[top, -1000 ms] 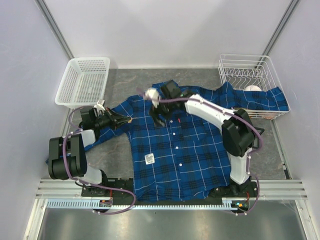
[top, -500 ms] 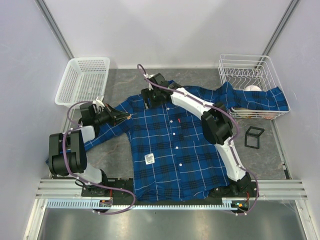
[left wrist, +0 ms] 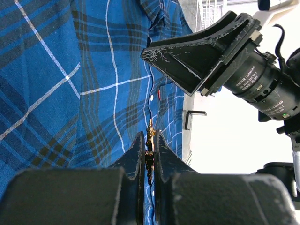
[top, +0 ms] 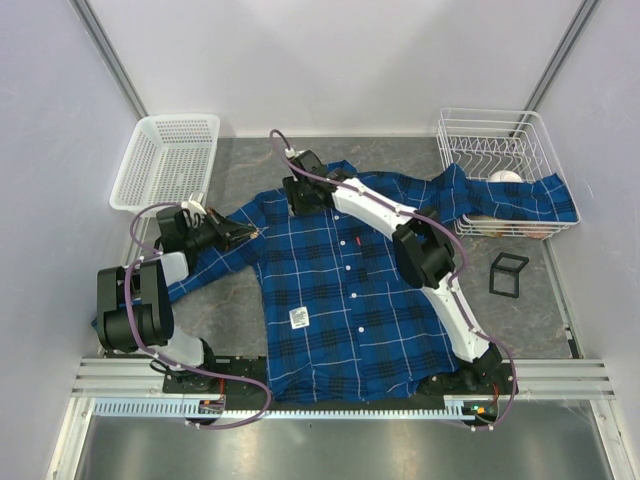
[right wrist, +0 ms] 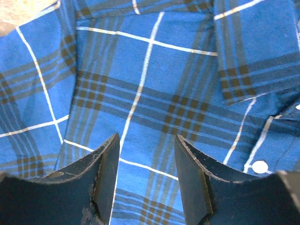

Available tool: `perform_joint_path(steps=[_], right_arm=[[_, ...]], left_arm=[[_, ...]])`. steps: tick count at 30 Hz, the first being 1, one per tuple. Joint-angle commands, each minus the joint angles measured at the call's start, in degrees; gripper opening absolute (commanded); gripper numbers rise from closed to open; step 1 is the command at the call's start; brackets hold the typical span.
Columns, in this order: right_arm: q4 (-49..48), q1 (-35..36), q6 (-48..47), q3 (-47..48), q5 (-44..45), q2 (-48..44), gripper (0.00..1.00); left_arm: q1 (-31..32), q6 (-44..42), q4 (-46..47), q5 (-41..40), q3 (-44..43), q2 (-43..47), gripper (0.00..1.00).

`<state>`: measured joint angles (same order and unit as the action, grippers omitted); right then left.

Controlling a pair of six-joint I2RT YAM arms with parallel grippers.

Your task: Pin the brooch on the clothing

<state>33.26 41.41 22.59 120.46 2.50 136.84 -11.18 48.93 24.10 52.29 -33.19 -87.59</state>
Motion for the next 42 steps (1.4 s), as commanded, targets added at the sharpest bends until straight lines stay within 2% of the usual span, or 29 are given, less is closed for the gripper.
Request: perform_joint_path(steps=[1, 13, 16, 17, 19, 20, 22, 23, 28, 31, 35, 42], right_arm=[[-1.1, 2.0, 1.8, 3.4, 3.7, 2.2, 0.57], [-1.3, 4.3, 0.4, 4.8, 8.5, 6.9, 0.47], [-1.1, 4.3, 0.0, 4.5, 8.9, 8.1, 0.41], [-1.0, 4.4, 0.0, 4.3, 8.7, 8.1, 0.33], [-0.2, 4.3, -0.3, 3.4, 8.2, 7.9, 0.25], [0.1, 4.3, -0.5, 3.2, 7.9, 7.7, 0.15], [0.4, 4.2, -0.8, 2.6, 6.9, 7.0, 0.03], [0.4, 3.9, -1.4, 2.7, 6.6, 6.9, 0.00], [-1.7, 3.2, -3.8, 4.2, 2.2, 4.7, 0.00], [-5.9, 2.7, -5.0, 2.5, 3.1, 1.6, 0.00], [-6.8, 2.7, -5.2, 2.1, 1.5, -1.1, 0.00], [-9.3, 1.3, -3.3, -4.1, -2.3, -6.3, 0.00]], left_arm=[[-0.2, -2.4, 1.9, -0.9, 0.3, -0.3, 0.02], [-0.2, -3.0, 0.9, -1.2, -0.5, -1.8, 0.02], [-0.2, -3.8, -0.3, -1.6, -1.0, -2.1, 0.02], [-0.2, -4.2, -0.5, -1.6, -1.2, -2.5, 0.02], [-0.2, -5.7, -2.5, -2.1, -2.2, -3.2, 0.02], [-0.2, -6.0, -3.0, -2.2, -2.6, -3.9, 0.02], [-0.2, -6.4, -3.2, -2.2, -3.6, -4.8, 0.02], [0.0, -6.3, -2.8, -2.0, -3.9, -5.2, 0.02], [0.5, -3.7, 1.6, -0.2, -4.9, -8.1, 0.02], [0.6, -2.7, 3.0, 0.0, -5.1, -8.6, 0.02], [1.0, -2.5, 5.1, 0.5, -4.9, -8.5, 0.02], [2.9, 0.0, 12.7, 2.3, -6.4, -12.5, 0.02]])
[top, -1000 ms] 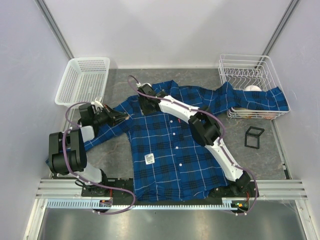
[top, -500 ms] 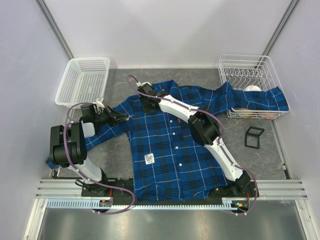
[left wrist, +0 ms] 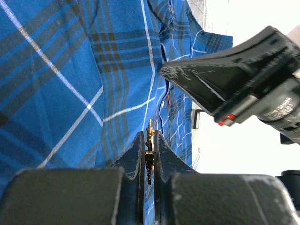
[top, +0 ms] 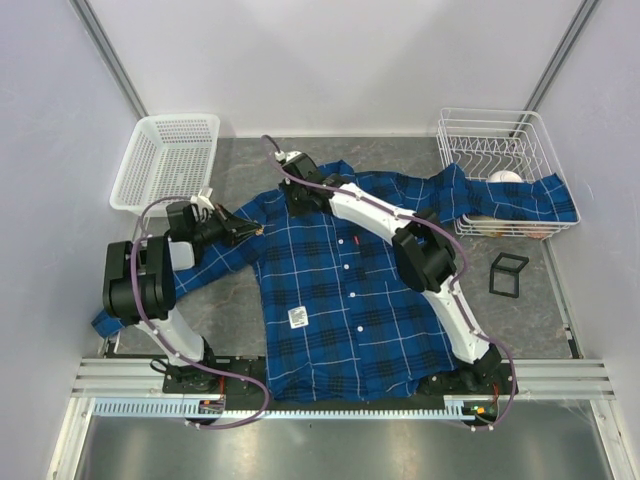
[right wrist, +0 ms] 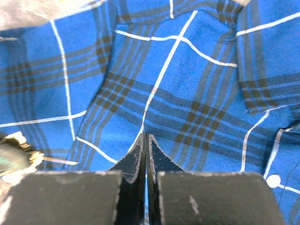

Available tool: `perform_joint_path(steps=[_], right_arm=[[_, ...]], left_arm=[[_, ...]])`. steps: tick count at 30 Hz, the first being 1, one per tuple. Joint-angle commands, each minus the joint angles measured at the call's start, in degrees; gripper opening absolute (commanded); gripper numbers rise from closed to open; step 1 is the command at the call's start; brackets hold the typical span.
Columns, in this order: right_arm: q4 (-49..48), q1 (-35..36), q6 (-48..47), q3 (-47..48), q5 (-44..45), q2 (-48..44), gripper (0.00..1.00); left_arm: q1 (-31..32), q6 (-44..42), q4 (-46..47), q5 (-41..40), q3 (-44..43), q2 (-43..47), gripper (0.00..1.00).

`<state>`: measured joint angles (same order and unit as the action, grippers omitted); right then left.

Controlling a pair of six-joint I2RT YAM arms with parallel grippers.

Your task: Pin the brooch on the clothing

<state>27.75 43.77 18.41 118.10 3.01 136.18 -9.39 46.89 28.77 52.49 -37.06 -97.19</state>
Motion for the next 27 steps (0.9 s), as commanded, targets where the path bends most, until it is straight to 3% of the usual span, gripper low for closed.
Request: perform_joint_path(steps=[1, 7, 11, 12, 13, 16, 27], right_arm=[[-4.1, -1.4, 1.4, -2.2, -4.5, -6.0, 0.00], [-5.1, -4.1, 3.9, -3.8, -9.3, -6.5, 0.00], [-4.7, -4.8, 3.8, -3.4, -10.1, -5.8, 0.00], [-4.5, -4.9, 4.0, -3.1, -9.7, -5.4, 0.08], [-3.8, -4.8, 4.2, -2.6, -9.4, -5.0, 0.37], [-1.6, -4.7, 5.7, 0.5, -9.2, -2.7, 0.53], [1.7, 0.0, 4.9, 5.8, 1.9, 2.3, 0.59]], left_arm=[[1.5, 3.6, 9.5, 3.3, -3.0, -3.8, 0.02], [2.8, 11.3, 20.9, 5.8, -6.4, -10.7, 0.02], [3.6, 12.3, 21.2, 5.3, -7.8, -12.2, 0.02], [3.8, 12.2, 20.8, 4.9, -7.8, -12.1, 0.02], [3.6, 11.6, 20.3, 4.6, -7.3, -11.6, 0.02], [3.1, 10.1, 19.0, 4.4, -5.5, -9.4, 0.02], [-3.9, 4.0, 10.3, 3.1, 1.2, 2.9, 0.02]])
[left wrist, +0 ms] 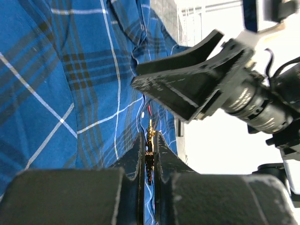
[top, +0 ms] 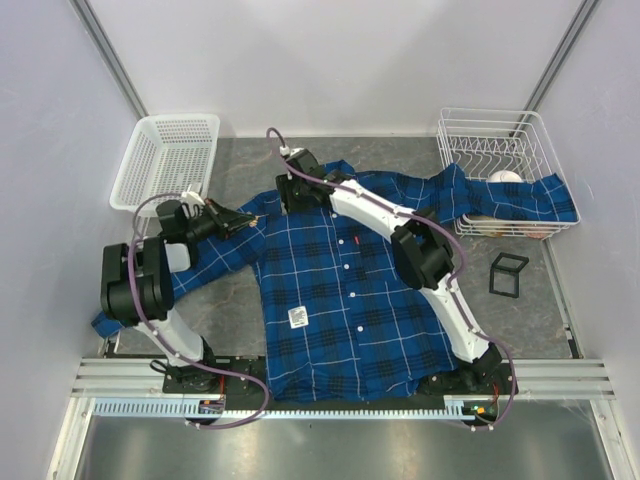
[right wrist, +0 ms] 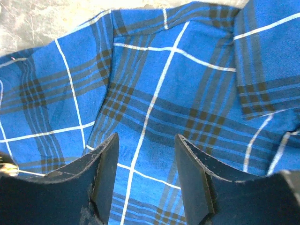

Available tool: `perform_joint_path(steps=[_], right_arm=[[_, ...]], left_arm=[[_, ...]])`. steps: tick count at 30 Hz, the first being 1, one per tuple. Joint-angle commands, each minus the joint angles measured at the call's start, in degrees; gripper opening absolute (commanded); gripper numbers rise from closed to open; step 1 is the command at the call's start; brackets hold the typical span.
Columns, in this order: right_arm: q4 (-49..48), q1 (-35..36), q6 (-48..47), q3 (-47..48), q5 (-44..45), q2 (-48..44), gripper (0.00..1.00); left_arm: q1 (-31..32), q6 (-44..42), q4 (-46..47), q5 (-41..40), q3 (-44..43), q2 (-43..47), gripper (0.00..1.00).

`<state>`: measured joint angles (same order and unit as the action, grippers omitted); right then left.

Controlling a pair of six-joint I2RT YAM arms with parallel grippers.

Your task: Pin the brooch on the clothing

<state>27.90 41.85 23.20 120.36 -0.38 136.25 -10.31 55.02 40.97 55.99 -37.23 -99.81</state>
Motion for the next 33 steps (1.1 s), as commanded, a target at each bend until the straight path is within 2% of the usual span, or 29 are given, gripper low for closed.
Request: perform_joint_path(steps=[1, 6, 12, 15, 16, 18, 19, 24, 29, 33], right_arm=[[1.6, 2.3, -0.2, 3.8, 6.6, 2.5, 0.60], [2.1, 3.7, -1.1, 4.7, 10.3, 4.7, 0.60], [2.8, 4.1, -1.4, 3.9, 13.4, 7.9, 0.50], [2.9, 4.1, -1.3, 3.6, 12.6, 9.0, 0.29], [2.9, 4.1, -1.1, 3.5, 12.0, 9.0, 0.13], [2.7, 3.9, -0.8, 3.6, 10.0, 8.3, 0.07], [2.3, 3.9, -0.9, 3.7, 8.6, 7.8, 0.00], [-0.8, 3.3, -3.1, 4.5, 5.3, 4.0, 0.00], [-3.9, 1.0, -1.8, 1.2, 0.6, 0.2, 0.00], [-5.9, -0.3, 0.4, -1.8, -2.8, -2.2, 0.00]], left_arm=[[-4.1, -5.3, -3.9, -0.5, 1.6, 6.2, 0.02], [-6.0, -6.9, -6.3, -0.8, 3.0, 9.4, 0.02], [-6.1, -7.7, -7.2, -1.4, 3.8, 10.0, 0.02], [-6.1, -8.1, -7.4, -1.2, 3.7, 9.5, 0.02], [-6.2, -8.2, -7.4, -1.1, 3.6, 9.4, 0.02], [-6.0, -8.8, -7.8, -0.7, 2.9, 8.5, 0.02], [-5.7, -9.1, -8.2, -0.5, 2.5, 8.1, 0.02], [-3.3, -10.5, -8.5, -0.1, 0.3, 4.6, 0.02], [-1.0, -10.2, -6.9, 0.7, -3.6, -0.4, 0.02], [0.1, -11.2, -10.5, 1.9, -9.2, -4.9, 0.02]])
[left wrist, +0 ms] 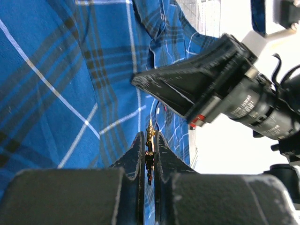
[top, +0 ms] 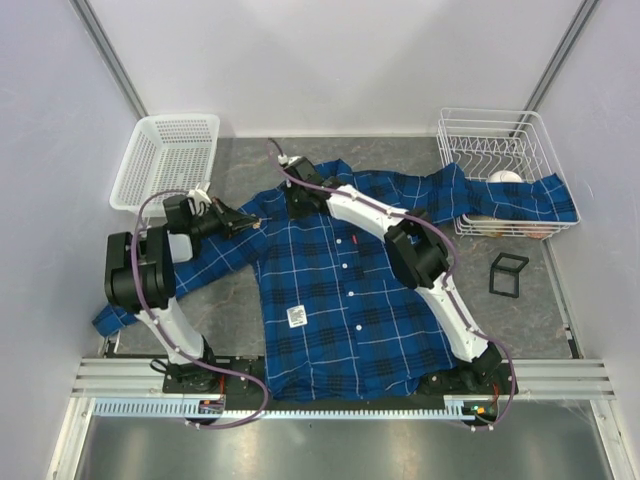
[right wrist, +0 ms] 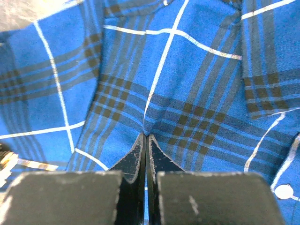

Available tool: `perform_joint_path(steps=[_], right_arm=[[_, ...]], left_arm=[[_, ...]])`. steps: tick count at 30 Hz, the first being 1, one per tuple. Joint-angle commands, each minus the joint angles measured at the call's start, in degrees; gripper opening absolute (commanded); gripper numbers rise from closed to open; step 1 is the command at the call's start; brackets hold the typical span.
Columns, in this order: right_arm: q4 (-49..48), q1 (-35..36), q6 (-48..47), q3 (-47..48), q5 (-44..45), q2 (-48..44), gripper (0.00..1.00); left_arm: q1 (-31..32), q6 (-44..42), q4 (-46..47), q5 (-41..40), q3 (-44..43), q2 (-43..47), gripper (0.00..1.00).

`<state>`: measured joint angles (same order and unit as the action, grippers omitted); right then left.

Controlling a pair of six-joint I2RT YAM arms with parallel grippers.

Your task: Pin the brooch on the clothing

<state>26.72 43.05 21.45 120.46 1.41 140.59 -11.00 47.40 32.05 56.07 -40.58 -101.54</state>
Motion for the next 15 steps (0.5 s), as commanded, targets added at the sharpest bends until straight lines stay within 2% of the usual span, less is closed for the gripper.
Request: perform_joint_path(steps=[1, 8, 15], right_arm=[[-5.1, -2.1, 3.0, -2.5, -5.0, -6.7, 0.00], [-6.4, -4.4, 6.2, -4.8, -8.4, -7.5, 0.00], [-7.6, -5.9, 8.0, -6.1, -10.9, -7.9, 0.00]], left_arm=[[1.4, -4.0, -2.2, 2.4, -6.6, -4.5, 0.02], [4.8, -1.7, -0.6, 4.3, -10.9, -9.5, 0.02], [6.9, 6.2, 10.0, 6.2, -9.5, -11.8, 0.02]])
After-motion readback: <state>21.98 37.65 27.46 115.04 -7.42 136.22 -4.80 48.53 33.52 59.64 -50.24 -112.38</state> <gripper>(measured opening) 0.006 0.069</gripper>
